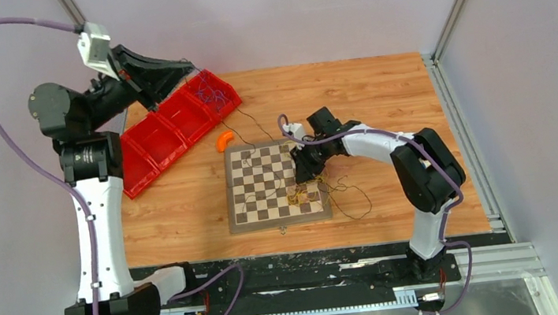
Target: Untangle the cables
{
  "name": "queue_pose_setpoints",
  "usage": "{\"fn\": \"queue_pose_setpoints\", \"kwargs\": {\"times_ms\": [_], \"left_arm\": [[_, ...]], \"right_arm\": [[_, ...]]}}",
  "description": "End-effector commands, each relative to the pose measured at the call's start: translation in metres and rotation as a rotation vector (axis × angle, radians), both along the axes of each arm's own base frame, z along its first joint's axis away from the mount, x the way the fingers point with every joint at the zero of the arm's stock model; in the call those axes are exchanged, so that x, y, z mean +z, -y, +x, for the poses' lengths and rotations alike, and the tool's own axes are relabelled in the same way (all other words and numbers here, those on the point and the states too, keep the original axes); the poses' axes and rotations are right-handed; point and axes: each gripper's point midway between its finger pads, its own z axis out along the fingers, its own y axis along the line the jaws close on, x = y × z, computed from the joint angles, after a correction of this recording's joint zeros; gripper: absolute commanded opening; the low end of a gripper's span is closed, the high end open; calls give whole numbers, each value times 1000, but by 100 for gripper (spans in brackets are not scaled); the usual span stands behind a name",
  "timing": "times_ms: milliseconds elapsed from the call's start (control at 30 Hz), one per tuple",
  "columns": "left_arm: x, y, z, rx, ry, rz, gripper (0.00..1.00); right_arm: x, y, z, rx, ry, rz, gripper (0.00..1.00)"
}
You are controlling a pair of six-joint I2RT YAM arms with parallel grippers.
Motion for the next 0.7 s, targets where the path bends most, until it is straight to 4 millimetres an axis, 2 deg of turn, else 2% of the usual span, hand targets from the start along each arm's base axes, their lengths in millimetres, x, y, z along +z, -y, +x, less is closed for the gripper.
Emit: {"fn": "queue_pose_setpoints", "kwargs": {"times_ms": [0,67,100,133,167,200,500,667], "left_arm": [[51,-21,-6,73,121,-53,0],[64,-32,3,113,130,-73,0],[76,-37,1,133,153,-78,0],[79,-42,11,147,136,-92,0],[91,-45,8,161,168,-89,0],[98,-49,13,179,178,-94,0],[134,-87,57,345,220,-146,0],[152,-120,83,498,266,-183,0]], "right_arm": [[-6,22,10,-35,15,-15,21],[-9,27,9,-39,8,-17,24],[-11,30,9,-42,2,-16,25],[-13,30,8,-41,-4,-17,25],[-15,32,8,-43,-11,-20,25],[-17,32,8,-44,-15,-21,25],[-31,40,4,-48,-47,-39,26],[-33,41,2,-44,-50,-41,27]]}}
